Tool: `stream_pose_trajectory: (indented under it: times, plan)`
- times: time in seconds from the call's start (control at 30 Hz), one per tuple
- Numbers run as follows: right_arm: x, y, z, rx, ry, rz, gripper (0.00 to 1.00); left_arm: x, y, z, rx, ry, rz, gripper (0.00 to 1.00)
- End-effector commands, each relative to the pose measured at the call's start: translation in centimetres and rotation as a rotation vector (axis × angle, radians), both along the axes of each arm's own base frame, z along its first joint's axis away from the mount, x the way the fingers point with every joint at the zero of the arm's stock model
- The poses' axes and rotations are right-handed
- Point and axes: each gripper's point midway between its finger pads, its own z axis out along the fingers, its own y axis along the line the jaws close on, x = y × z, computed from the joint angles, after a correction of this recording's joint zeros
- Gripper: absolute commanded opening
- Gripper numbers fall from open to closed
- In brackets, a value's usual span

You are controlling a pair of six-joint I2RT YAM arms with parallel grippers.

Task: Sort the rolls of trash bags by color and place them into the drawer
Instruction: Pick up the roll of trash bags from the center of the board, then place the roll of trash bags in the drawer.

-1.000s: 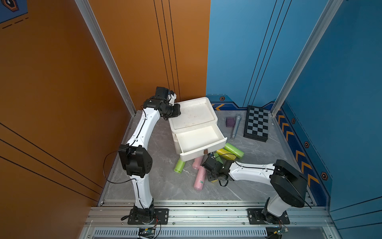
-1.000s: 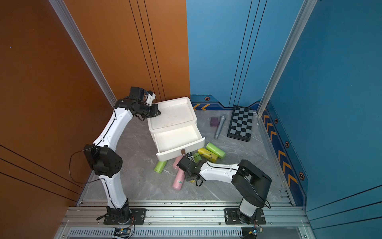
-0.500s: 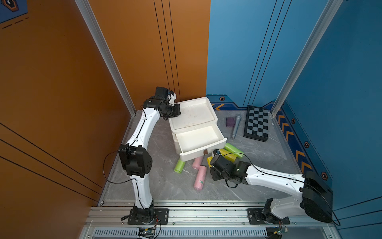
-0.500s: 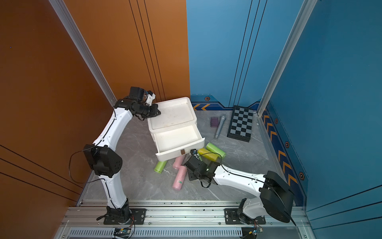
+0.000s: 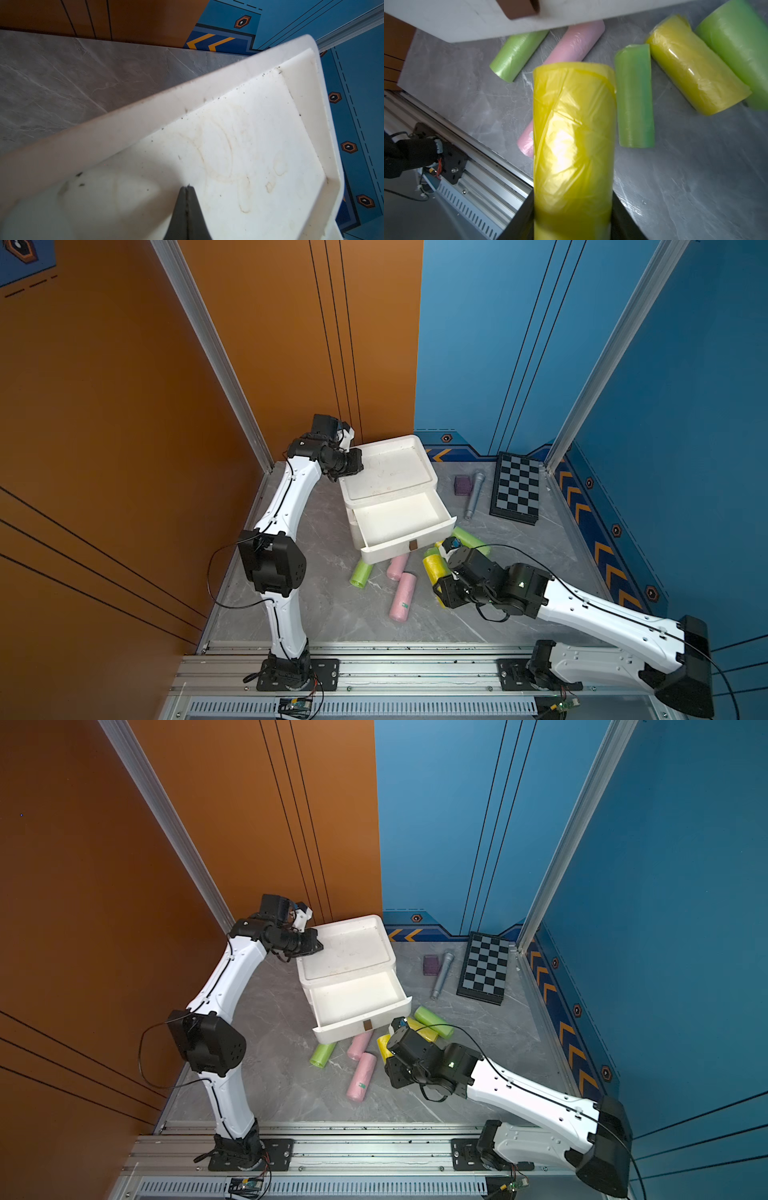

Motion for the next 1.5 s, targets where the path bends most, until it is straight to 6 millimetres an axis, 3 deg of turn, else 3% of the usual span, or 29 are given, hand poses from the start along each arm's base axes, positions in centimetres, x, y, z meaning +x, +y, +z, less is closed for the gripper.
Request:
stream_pose_trajectory:
  times: [0.0, 0.13, 0.27, 0.43, 0.57, 0.73, 0.87, 1.1, 1.47]
  plan:
    - [0.1, 0.1, 3.7, 0.089, -0.008, -0.002, 0.3, -4.2, 2.3, -8.8, 0.109, 0.352, 0.042, 0.0]
    - [2.2, -0.4, 6.1, 0.137, -0.045, -0.104, 0.27, -4.3, 2.1, -8.5, 0.109, 0.347, 0.041, 0.0]
    - [5.7, -1.2, 9.5, 0.226, -0.104, -0.306, 0.15, -4.4, 2.2, -8.3, 0.108, 0.342, 0.042, 0.0]
    - [8.7, 0.8, 13.5, 0.503, -0.107, -0.496, 0.17, -4.4, 2.0, -8.3, 0.103, 0.345, 0.043, 0.0]
    - [10.9, 2.3, 15.4, 0.772, -0.083, -0.642, 0.15, -4.3, 1.9, -8.2, 0.098, 0.343, 0.042, 0.0]
    - [12.3, 2.6, 17.0, 0.953, -0.089, -0.789, 0.12, -4.3, 1.9, -8.0, 0.097, 0.338, 0.038, 0.0]
    - [12.2, 3.2, 18.5, 1.06, -0.127, -0.861, 0.13, -4.3, 2.1, -8.3, 0.097, 0.345, 0.038, 0.0]
    - [11.9, 5.0, 17.3, 1.101, -0.079, -0.992, 0.17, -4.2, 2.0, -8.6, 0.09, 0.352, 0.033, 0.0]
    - [13.4, 7.3, 15.0, 1.056, -0.077, -1.067, 0.13, -3.8, 1.6, -8.9, 0.077, 0.355, 0.024, 0.0]
